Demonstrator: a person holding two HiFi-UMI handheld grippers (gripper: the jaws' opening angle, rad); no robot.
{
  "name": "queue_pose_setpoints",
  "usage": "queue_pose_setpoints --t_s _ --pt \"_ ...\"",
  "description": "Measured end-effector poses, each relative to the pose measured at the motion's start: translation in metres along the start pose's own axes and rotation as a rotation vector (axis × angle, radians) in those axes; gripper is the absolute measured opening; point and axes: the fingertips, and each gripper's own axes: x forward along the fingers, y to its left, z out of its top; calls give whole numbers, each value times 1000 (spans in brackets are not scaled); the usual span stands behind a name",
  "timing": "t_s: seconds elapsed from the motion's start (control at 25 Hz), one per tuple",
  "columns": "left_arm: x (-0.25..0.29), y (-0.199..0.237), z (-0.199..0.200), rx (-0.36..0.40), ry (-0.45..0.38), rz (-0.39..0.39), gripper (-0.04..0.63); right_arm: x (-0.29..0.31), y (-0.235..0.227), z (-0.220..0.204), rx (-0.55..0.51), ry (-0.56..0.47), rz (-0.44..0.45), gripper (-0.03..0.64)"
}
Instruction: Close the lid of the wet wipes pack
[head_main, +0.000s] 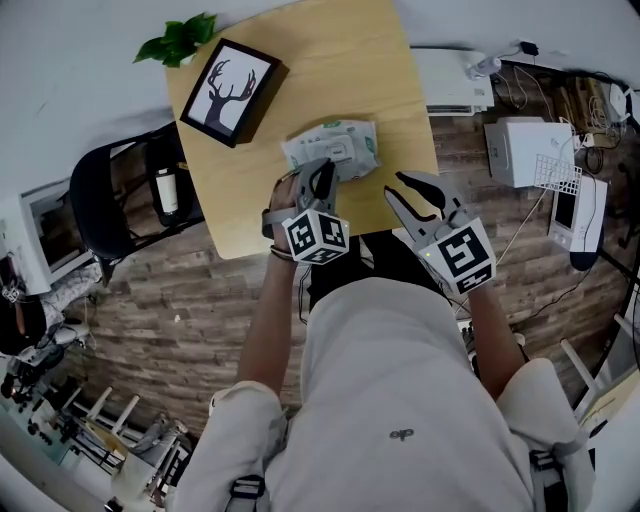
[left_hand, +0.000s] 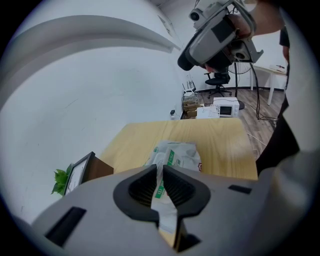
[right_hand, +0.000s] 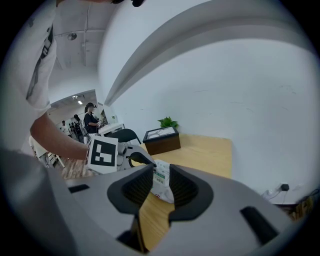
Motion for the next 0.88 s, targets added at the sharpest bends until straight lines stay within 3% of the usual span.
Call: queue_pose_setpoints --t_s 0.6,0.88 --pt "22 12 -4 -2 -57 -56 39 15 -6 -6 84 9 -73 66" --pt "30 15 -6 -29 -65 -105 38 21 0 -4 109 18 -67 66"
